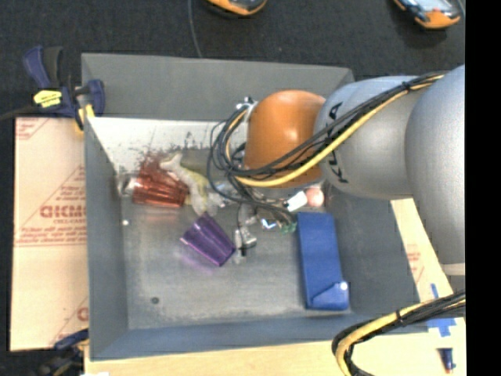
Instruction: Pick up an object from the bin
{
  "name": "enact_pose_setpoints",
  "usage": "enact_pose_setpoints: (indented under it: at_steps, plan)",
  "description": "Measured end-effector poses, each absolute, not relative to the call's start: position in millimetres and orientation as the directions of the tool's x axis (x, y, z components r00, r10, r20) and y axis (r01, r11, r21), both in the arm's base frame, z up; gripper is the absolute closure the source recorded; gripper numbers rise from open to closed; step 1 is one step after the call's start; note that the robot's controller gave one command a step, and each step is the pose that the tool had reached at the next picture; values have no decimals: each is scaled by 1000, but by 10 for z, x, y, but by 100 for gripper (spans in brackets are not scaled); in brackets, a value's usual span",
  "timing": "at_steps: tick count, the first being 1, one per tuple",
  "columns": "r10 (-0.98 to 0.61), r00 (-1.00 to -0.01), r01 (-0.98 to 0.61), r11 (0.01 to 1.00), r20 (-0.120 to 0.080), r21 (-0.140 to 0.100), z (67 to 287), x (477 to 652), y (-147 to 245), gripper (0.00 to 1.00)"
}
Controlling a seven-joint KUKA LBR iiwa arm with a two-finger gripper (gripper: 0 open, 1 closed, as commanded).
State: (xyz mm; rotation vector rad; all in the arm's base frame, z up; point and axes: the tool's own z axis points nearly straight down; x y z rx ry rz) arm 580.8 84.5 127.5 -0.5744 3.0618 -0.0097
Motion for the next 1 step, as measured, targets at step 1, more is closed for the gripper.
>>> enact_pose_setpoints:
  at_steps: [1]
  plan:
    - [-315,-949,-315,949,-5,-6,1210,5575,957,0]
